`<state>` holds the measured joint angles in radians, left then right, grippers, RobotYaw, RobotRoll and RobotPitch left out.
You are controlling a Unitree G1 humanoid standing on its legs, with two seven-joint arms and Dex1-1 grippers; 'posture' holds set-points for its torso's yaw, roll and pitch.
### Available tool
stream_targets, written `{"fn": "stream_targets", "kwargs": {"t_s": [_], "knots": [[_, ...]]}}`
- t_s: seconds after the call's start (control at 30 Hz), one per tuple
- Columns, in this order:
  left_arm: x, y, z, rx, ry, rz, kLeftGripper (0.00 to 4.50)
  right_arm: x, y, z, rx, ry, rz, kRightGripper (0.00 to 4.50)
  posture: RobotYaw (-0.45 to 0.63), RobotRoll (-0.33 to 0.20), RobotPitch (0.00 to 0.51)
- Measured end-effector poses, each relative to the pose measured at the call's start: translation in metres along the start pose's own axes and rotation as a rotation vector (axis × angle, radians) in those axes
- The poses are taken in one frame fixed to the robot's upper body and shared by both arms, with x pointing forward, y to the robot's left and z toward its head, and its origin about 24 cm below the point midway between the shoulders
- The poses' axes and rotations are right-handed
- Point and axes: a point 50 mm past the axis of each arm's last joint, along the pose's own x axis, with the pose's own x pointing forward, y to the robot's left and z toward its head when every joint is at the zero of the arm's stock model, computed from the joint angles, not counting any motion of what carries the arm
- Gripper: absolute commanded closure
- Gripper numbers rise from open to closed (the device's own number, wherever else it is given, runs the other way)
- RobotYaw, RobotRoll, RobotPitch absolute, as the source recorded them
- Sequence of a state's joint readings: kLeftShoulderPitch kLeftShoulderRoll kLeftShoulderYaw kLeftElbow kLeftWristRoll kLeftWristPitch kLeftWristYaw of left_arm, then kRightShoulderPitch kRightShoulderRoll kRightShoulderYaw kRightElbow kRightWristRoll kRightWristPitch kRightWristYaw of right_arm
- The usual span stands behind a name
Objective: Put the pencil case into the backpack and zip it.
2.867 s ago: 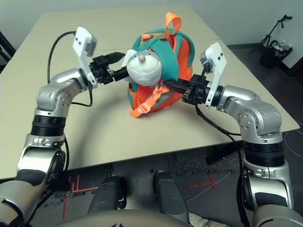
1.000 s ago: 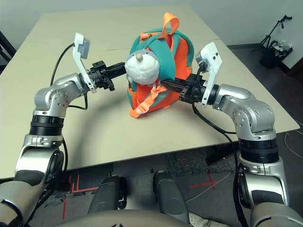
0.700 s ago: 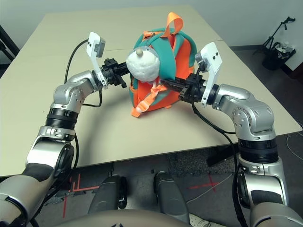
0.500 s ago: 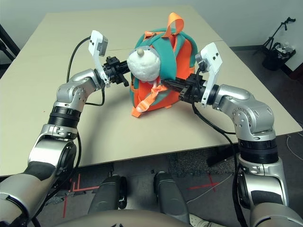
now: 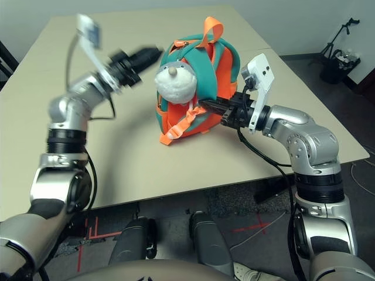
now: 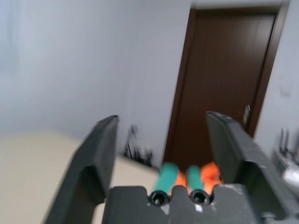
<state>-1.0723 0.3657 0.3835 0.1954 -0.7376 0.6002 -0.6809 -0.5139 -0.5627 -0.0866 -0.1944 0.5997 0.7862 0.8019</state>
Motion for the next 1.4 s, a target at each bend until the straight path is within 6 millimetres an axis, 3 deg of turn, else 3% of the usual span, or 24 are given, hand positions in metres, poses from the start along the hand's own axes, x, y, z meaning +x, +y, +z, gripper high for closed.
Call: {"fn": "stream_targets", "kwargs": {"t_s": [0.17, 0.3, 0.4, 0.53, 1.0, 1.4], "knots": [[-0.001, -0.017, 0.005, 0.024, 0.063, -0.075, 0.02, 0.002, 0.0, 0.0, -0.002, -0.001, 0.002, 4.5, -0.13, 0.0, 0.09], [-0.002, -0.043, -0.029, 0.03, 0.276, -0.226, 0.02, 0.003, 0.0, 0.0, -0.004, -0.001, 0.005, 4.5, -0.13, 0.0, 0.089], [-0.006, -0.049, -0.051, 0.003, 0.384, -0.274, 0.02, 0.003, 0.001, 0.0, -0.004, -0.001, 0.007, 4.5, -0.14, 0.0, 0.089], [-0.012, -0.05, -0.068, -0.012, 0.48, -0.302, 0.02, 0.003, 0.001, 0.0, -0.004, -0.001, 0.008, 4.5, -0.15, 0.0, 0.09], [-0.029, -0.049, -0.094, -0.006, 0.674, -0.334, 0.02, 0.002, 0.001, -0.003, 0.002, 0.002, 0.003, 4.5, -0.15, 0.0, 0.094], [-0.03, -0.049, -0.115, -0.03, 0.684, -0.31, 0.02, 0.002, 0.001, -0.003, 0.002, 0.002, 0.002, 4.5, -0.15, 0.0, 0.089]]}}
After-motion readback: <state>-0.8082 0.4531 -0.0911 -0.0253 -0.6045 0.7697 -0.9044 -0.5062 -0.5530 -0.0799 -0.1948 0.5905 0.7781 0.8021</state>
